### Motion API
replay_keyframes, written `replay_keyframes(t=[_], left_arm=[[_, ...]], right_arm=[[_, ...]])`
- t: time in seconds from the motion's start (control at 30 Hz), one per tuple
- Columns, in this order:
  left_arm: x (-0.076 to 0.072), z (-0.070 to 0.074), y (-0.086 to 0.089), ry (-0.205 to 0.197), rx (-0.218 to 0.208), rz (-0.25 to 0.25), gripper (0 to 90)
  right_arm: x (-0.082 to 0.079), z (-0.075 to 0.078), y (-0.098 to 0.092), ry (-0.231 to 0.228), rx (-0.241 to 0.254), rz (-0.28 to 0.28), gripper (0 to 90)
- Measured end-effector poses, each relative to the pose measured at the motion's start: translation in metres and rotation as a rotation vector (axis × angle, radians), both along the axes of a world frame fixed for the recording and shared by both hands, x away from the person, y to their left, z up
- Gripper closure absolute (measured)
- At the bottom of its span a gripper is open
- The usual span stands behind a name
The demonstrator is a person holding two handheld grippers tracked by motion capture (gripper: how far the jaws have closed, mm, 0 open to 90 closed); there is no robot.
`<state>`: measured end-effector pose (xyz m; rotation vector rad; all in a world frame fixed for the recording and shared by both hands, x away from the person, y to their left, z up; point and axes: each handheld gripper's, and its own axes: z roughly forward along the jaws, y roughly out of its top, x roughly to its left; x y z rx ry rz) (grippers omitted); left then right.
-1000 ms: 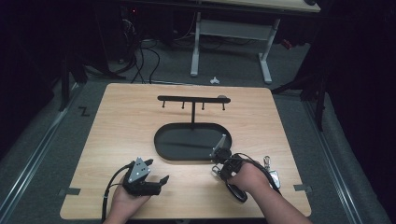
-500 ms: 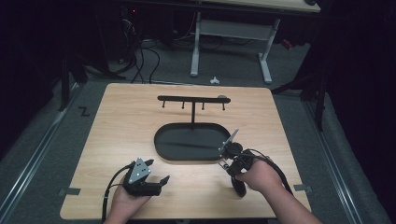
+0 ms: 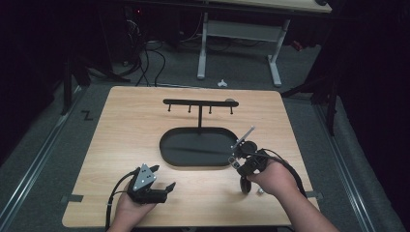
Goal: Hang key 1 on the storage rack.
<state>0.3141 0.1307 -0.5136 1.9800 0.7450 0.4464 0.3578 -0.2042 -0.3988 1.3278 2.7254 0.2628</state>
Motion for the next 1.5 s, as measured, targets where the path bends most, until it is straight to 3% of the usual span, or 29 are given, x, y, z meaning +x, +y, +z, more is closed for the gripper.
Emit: replay_keyframes(t=[0.1,0.27,0.5,1.0,1.5], left_arm=[[-0.001,0.000,0.002,0.000,0.000,0.000,15.8],[-0.005,0.001,0.007,-0.009,-0.003,0.010,15.9],[-0.012,0.001,0.020,-0.007,0.006,0.038,16.0],[-0.028,-0.001,0.047,0.000,0.015,0.105,16.1],[-0.028,-0.001,0.048,0.002,0.017,0.105,16.1]], right_arm=[[0.001,0.009,-0.002,-0.012,0.014,-0.028,80.5],[0.006,0.016,-0.005,-0.036,0.019,-0.016,80.6],[0.014,0.017,-0.006,-0.043,0.008,-0.011,80.6],[0.041,0.040,0.019,-0.105,0.033,0.023,80.6],[0.068,0.065,0.038,-0.139,0.040,0.012,80.6]])
